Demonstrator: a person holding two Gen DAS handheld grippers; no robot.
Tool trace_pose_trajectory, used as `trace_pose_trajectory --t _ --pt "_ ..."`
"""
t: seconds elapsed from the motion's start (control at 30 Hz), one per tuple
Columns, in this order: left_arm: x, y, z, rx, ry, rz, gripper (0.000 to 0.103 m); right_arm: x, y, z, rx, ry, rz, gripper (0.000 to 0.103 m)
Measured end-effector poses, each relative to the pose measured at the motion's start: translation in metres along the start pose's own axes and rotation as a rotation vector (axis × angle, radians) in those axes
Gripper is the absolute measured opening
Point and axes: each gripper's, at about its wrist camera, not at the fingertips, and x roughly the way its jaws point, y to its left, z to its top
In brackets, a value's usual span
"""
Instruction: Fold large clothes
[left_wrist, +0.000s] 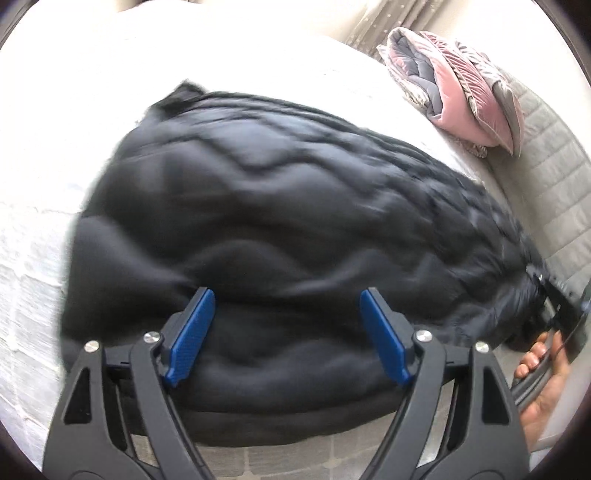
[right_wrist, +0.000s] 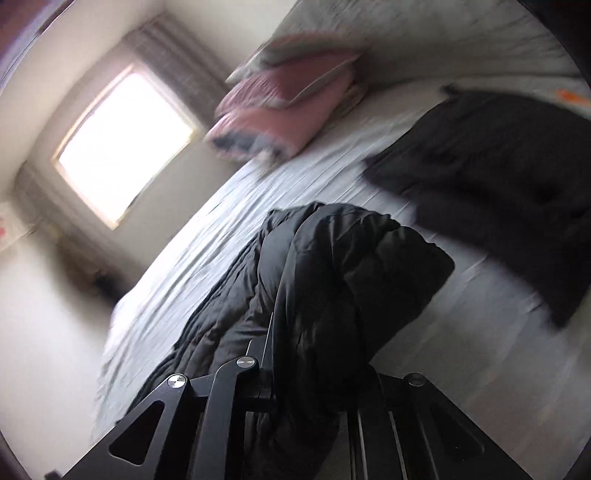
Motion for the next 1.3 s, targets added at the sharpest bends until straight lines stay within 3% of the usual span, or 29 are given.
trace_pose_trajectory --t 0.13,0.33,0.37,0.43,0.47,0.53,0.67,0.77,0.9,0.97,1.07,1.13,1.2,1.3 --pt "-0.003 0.007 0.002 -0.024 0.008 -0.035 0.078 -0.013 -0.027 0.015 0.017 -0.056 -0.091 0.012" --pt "-0.026 0.035 0.010 -0.022 -0.103 0.136 0.076 -0.027 -0.006 0.011 -0.096 -0.102 -0.102 0.012" --pt "-0.024 0.043 0.012 -0.033 -0.092 0.148 0.072 -0.027 -0.001 0.011 -0.127 -0.116 -0.100 0.012" --pt "-0.008 0.059 0.012 -0.085 -0.015 0.079 0.039 -0.032 0.006 0.010 -0.169 -0.138 -0.098 0.012" --pt "0.003 0.067 0.011 -0.129 0.029 0.024 0.035 -0.034 0.011 0.010 -0.193 -0.149 -0.095 0.012" --pt "0.008 0.069 0.010 -0.136 0.032 0.008 0.030 -0.039 0.027 0.008 -0.258 -0.172 -0.079 0.012" --pt "0.005 0.063 0.006 -0.128 0.007 -0.005 0.023 -0.058 0.084 -0.016 -0.512 -0.276 -0.058 0.012" --pt "0.006 0.062 -0.002 -0.142 -0.005 -0.010 0.020 -0.078 0.141 -0.061 -0.772 -0.355 -0.004 0.013" --pt "0.002 0.060 -0.002 -0.147 -0.015 -0.022 0.019 -0.090 0.197 -0.128 -1.022 -0.381 0.115 0.013" --pt "0.002 0.064 -0.002 -0.175 -0.012 -0.051 0.019 -0.085 0.217 -0.162 -1.118 -0.338 0.181 0.014" --pt "0.001 0.079 -0.006 -0.237 -0.003 -0.106 0.019 -0.065 0.240 -0.203 -1.223 -0.178 0.289 0.015" --pt "-0.001 0.085 -0.009 -0.275 -0.001 -0.136 0.019 -0.045 0.246 -0.222 -1.222 0.024 0.369 0.017" --pt "-0.004 0.091 -0.011 -0.309 -0.001 -0.158 0.020 -0.030 0.245 -0.231 -1.201 0.150 0.410 0.024" --pt "-0.010 0.101 -0.016 -0.355 -0.001 -0.184 0.022 -0.025 0.243 -0.232 -1.199 0.203 0.425 0.032"
